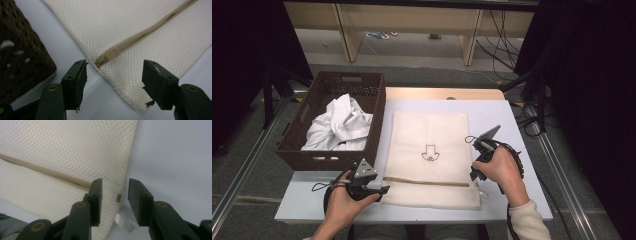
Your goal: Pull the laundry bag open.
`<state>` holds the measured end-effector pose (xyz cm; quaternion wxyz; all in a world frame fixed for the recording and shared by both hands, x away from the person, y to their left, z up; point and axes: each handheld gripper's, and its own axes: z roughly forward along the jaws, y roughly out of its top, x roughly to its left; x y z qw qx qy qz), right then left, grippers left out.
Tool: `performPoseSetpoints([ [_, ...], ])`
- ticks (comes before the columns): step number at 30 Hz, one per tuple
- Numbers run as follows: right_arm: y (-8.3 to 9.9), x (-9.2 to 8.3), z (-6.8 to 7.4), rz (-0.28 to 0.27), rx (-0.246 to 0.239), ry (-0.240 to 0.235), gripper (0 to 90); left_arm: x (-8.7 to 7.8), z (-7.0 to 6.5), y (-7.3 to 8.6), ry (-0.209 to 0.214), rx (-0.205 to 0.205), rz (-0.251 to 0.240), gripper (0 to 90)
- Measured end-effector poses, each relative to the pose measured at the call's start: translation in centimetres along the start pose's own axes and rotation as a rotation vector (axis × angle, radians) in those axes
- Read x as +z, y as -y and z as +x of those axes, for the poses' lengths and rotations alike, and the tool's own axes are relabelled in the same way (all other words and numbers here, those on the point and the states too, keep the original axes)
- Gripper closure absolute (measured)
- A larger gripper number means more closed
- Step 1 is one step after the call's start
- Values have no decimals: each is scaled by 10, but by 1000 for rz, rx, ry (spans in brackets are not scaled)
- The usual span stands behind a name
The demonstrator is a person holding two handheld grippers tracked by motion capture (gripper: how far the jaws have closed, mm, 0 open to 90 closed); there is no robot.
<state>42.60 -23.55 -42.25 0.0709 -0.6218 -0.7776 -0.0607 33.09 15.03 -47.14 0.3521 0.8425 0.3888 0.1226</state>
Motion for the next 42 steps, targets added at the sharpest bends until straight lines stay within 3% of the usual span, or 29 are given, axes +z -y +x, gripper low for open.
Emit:
performPoseSetpoints([
  [1, 1, 1, 0, 4, 18, -6, 642, 1, 0, 2, -10, 4, 12, 379],
  [2, 2, 4, -3, -19, -29, -1, 640, 2, 1, 3, -3, -10, 25, 386],
  [4, 4, 6, -2, -13, 13, -6, 637, 4, 1, 5, 11, -38, 43, 413],
  [6, 4, 9, -5, -17, -1, -7, 639, 8, 1, 7, 1, -47, 36, 440],
  [8, 4, 9, -5, 11, 0, -4, 641, 11, 1, 8, 4, -55, 38, 462],
  [9, 3, 11, -6, -3, 11, -12, 643, 12, 2, 8, 17, -49, 54, 474],
  [10, 2, 14, -10, -18, -43, -29, 645, 14, 0, 8, 12, -48, 47, 492],
  [13, 1, 17, -10, -13, 28, -31, 656, 15, -2, 7, 0, -25, 44, 538],
  [15, 0, 19, -10, -17, 34, -22, 667, 16, -4, 7, 7, -15, 44, 587],
  [17, -1, 21, -12, -8, -2, -8, 697, 18, -6, 6, 15, 7, 48, 664],
  [18, -2, 21, -9, 16, 44, -14, 716, 18, -8, 5, 10, 19, 53, 679],
  [19, -2, 22, -10, 19, 16, -8, 758, 19, -9, 4, 4, 15, 54, 688],
  [20, -2, 24, -7, 17, 55, -21, 779, 18, -9, 3, 4, 28, 59, 702],
  [21, -2, 25, -10, 9, -4, -19, 794, 18, -8, 3, 16, 32, 64, 715],
  [22, -2, 26, -9, 8, -3, -8, 805, 19, -9, 3, 21, 13, 64, 738],
  [27, -1, 25, -5, 45, 61, 4, 826, 19, -10, 1, 21, 20, 66, 853],
  [28, 0, 25, -5, 55, 55, 15, 828, 19, -10, 0, 32, 16, 81, 859],
  [29, 0, 26, -10, 33, -24, 13, 829, 17, -10, -1, 43, 24, 103, 863],
  [30, 0, 23, -6, 59, 44, 4, 829, 16, -10, -1, 42, 39, 103, 865],
  [31, -1, 21, -8, 73, 6, 13, 829, 16, -10, -1, 40, 34, 97, 866],
  [33, 2, 21, -6, 49, 49, 7, 829, 16, -13, -2, 54, 23, 97, 868],
  [34, 3, 20, -9, 51, 28, 4, 829, 19, -16, -1, 37, 13, 61, 868],
  [35, 3, 18, -10, 65, 27, 20, 829, 20, -18, -1, 41, 19, 64, 868],
  [36, 5, 17, -9, 45, 60, 18, 829, 18, -19, -3, 58, 32, 86, 869],
  [37, 6, 16, -12, 56, 39, 26, 829, 19, -21, -3, 64, 33, 85, 869],
  [38, 7, 14, -11, 62, 67, 23, 829, 19, -22, -4, 67, 41, 88, 868],
  [39, 9, 16, -15, 20, 30, 26, 829, 18, -23, -5, 72, 51, 88, 868],
  [41, 11, 12, -15, 56, 72, 31, 829, 20, -26, -5, 76, 42, 60, 868],
  [42, 13, 14, -22, 29, -15, 29, 829, 21, -26, -5, 65, 43, 63, 868],
])
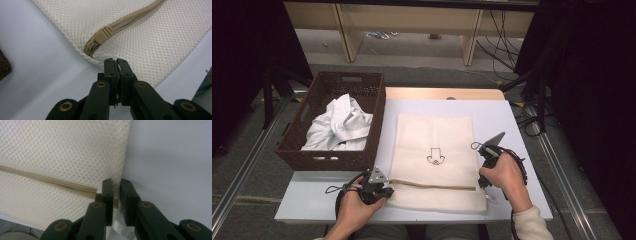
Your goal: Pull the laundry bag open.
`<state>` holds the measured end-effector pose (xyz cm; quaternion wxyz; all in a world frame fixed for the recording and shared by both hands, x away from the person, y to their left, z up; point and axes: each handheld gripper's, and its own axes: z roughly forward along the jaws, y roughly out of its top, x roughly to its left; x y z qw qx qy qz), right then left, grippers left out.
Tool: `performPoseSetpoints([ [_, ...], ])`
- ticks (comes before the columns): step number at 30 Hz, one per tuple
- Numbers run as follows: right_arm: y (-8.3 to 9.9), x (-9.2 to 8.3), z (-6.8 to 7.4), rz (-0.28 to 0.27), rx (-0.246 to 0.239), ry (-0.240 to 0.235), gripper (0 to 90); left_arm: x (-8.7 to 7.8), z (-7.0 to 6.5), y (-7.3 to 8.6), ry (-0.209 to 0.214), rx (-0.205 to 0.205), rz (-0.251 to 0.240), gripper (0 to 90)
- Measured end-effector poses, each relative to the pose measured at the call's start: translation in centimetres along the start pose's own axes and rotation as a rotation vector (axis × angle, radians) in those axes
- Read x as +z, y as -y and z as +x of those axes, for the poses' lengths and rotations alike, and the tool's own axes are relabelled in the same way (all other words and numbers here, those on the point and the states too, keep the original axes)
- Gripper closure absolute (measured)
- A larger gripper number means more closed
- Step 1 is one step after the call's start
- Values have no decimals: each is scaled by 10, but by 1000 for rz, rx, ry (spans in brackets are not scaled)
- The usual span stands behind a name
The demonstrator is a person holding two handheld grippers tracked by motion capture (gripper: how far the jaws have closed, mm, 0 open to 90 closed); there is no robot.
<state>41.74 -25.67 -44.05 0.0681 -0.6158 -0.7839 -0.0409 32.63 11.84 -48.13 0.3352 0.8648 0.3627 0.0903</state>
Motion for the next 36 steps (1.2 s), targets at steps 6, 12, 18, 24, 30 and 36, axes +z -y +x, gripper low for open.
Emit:
performPoseSetpoints([
  [6, 7, -3, -1, 22, 63, -4, 846, 2, -3, -2, 12, 17, 16, 868],
  [12, 10, -1, -6, -25, 63, 1, 892, 2, -3, -4, 18, 38, 27, 868],
  [18, 11, -1, -8, -8, 94, -12, 873, 4, -2, -4, 10, 39, 26, 868],
  [24, 13, -1, -5, 8, 125, 7, 898, 5, -3, -5, 14, 36, 20, 868],
  [30, 12, -2, -8, -24, 128, -7, 866, 5, -4, -5, 21, 46, 32, 868],
  [36, 13, -1, -10, -37, 118, -3, 864, 5, -6, -5, 39, 47, 30, 868],
])
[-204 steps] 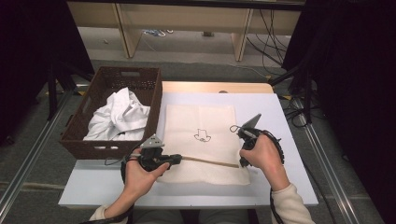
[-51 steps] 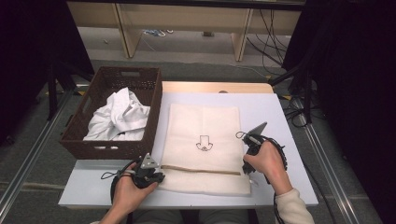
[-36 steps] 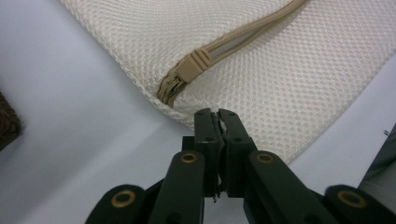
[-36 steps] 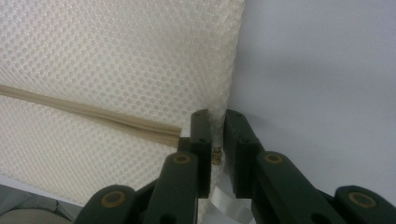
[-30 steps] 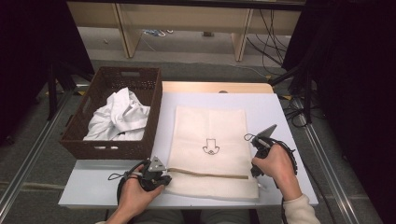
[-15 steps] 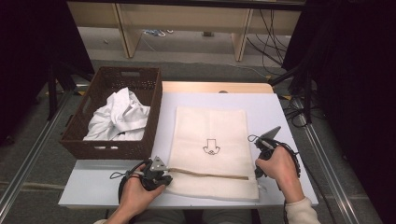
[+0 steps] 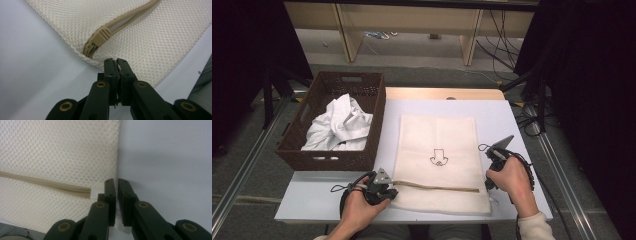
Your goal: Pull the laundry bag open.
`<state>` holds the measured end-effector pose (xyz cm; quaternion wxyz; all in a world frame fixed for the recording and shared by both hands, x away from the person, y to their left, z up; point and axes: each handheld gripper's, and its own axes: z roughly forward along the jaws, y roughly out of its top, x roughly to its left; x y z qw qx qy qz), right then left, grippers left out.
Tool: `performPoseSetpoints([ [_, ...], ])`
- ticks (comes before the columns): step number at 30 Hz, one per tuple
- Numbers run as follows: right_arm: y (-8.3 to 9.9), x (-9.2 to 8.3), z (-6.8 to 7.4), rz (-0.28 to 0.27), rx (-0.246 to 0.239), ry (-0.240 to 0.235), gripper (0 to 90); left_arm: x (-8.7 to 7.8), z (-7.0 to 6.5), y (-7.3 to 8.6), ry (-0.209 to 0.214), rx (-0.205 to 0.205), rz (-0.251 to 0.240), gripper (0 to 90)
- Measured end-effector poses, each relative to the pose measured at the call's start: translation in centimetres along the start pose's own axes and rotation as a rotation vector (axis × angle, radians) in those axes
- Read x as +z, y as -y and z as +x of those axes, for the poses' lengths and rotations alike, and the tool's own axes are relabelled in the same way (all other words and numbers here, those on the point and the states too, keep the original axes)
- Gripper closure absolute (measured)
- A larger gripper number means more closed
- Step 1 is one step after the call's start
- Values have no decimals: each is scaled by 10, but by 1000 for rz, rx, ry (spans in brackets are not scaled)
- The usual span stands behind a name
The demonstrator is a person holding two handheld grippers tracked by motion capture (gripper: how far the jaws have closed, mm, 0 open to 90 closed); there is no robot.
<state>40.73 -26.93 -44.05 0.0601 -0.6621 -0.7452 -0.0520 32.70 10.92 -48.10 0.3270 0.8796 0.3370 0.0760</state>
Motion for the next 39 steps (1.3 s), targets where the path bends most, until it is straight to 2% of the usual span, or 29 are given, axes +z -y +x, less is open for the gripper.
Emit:
performPoseSetpoints([
  [1, 0, -1, 1, 3, 14, -9, 862, 1, -1, 0, 0, -19, -4, 868],
  [2, -1, -1, 1, 5, 19, -9, 860, 1, -1, 0, 0, -15, 0, 868],
  [3, 0, -2, -2, 21, -23, 3, 859, 1, -1, 0, -5, -13, 2, 868],
  [4, 0, -2, -3, 25, -26, 2, 858, 1, -1, 0, 5, -11, 3, 868],
  [5, 0, -1, -1, 11, -10, 9, 858, 1, -1, 0, 4, -16, -1, 868],
  [6, 0, -1, 0, 2, 12, -7, 857, 1, -2, 0, 3, -15, -2, 868],
  [8, 0, -1, 0, 1, 10, -6, 857, 1, -2, 0, -11, 0, -4, 868],
  [9, 0, -1, 0, 1, 10, -6, 857, 0, -2, 0, -3, 4, -4, 868],
  [10, 0, -1, 0, 1, 11, -5, 856, 1, -3, 0, -4, -7, -15, 868],
  [11, 0, -1, -1, 11, -11, 9, 856, 1, -3, 0, -7, -12, -6, 868],
  [13, 0, -1, -1, 12, -9, 10, 855, 2, -3, -1, -4, -10, -1, 868],
  [15, 0, -1, 0, 1, 10, -6, 853, 1, -3, -1, 0, -10, -4, 868],
  [17, 0, 0, 0, 0, 0, 0, 853, 1, -3, -1, -6, 0, -5, 868],
  [18, 0, -1, 3, 10, 31, 1, 852, 1, -3, -1, -6, 0, -5, 868],
  [19, 0, 0, 0, 3, 5, 2, 852, 2, -3, -1, -6, 3, -5, 868],
  [20, 0, 0, 0, 1, 1, 1, 851, 2, -2, -1, -5, 3, -6, 868],
  [23, 0, 0, 0, 1, 1, 3, 849, 4, -3, -2, 5, -13, -19, 867],
  [24, 0, 0, 0, 1, 1, 3, 848, 4, -2, -2, -5, -9, -6, 867],
  [25, 0, 0, -1, 6, -10, 8, 846, 3, -1, -3, 3, 5, -5, 867],
  [26, 0, 0, 0, 3, 6, 0, 844, 4, -2, -2, 2, 1, -9, 866],
  [27, 1, 0, -2, 13, -14, 11, 843, 4, -2, -2, 3, -7, -15, 865],
  [29, 1, 0, -2, 14, -12, 11, 840, 4, 0, -2, 9, -22, -7, 861],
  [31, 1, 0, -2, 12, -17, 9, 834, 4, 0, -1, 19, -23, -27, 854],
  [32, 1, 0, -2, 8, -23, 8, 830, 2, 1, -1, 10, -16, -1, 846],
  [34, 1, -2, -3, 21, -27, 8, 817, 2, 1, 1, 16, -38, -19, 808],
  [35, 0, -2, -4, 1, -42, -10, 806, 0, 2, 1, 7, -34, -27, 770],
  [36, 1, -3, -5, 13, -48, -2, 793, -3, 1, 2, 10, -49, -35, 720],
  [37, 0, -5, -1, 10, 15, -32, 784, -4, 1, 2, -5, -37, -61, 644],
  [39, 1, -7, -1, -17, 9, -19, 749, -9, 3, 3, -16, -25, -95, 489],
])
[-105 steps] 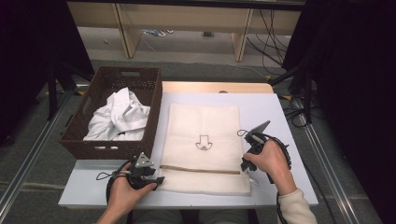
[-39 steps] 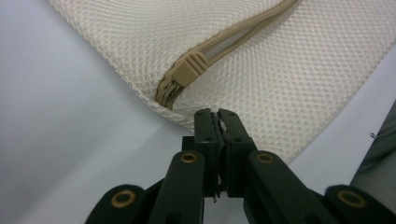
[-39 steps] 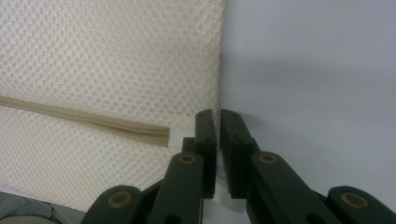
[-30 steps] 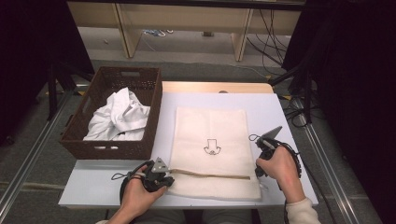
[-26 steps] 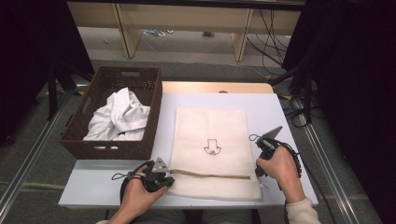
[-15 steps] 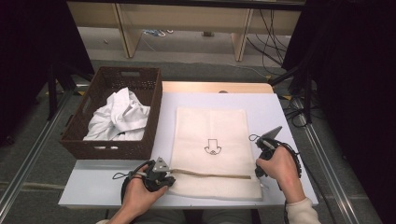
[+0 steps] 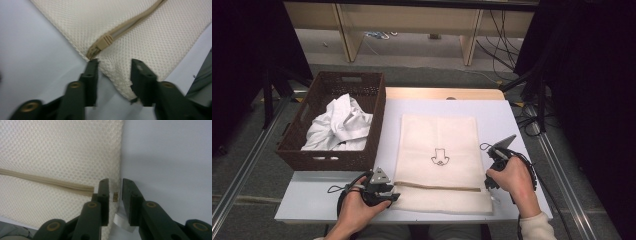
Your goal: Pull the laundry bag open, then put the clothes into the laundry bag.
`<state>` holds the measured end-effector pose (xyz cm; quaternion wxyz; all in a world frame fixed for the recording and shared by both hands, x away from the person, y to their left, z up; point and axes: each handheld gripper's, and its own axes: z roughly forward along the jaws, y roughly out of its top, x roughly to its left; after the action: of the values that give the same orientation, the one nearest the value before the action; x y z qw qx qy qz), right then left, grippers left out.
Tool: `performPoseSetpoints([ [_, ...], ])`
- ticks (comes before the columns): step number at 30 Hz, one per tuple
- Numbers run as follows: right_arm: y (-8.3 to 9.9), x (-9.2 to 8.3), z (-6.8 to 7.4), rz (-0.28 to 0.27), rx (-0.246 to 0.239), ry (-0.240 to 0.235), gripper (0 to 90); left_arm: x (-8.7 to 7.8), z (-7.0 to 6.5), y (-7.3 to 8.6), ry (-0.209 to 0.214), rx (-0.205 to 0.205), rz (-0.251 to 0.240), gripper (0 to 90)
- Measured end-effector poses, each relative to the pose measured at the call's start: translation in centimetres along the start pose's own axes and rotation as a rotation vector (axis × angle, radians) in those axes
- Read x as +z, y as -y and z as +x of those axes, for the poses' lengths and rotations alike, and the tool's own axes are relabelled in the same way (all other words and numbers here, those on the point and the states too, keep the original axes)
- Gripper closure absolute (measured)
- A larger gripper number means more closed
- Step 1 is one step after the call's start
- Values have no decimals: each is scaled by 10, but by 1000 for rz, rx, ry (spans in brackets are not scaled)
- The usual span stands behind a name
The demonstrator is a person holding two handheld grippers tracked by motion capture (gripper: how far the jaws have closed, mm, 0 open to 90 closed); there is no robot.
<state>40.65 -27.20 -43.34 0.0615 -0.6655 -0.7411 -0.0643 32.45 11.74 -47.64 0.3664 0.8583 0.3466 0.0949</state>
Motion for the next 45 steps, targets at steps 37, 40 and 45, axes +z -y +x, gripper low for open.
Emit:
performPoseSetpoints([
  [37, 1, 2, 69, -129, -383, -43, 562, -11, 7, 9, -36, -49, -156, 204],
  [40, 1, 4, 74, -136, -370, -41, 562, -10, 7, 10, -38, -59, -162, 207],
  [45, -1, 9, 79, -149, -402, -32, 556, -10, 7, 10, -39, -55, -148, 211],
])
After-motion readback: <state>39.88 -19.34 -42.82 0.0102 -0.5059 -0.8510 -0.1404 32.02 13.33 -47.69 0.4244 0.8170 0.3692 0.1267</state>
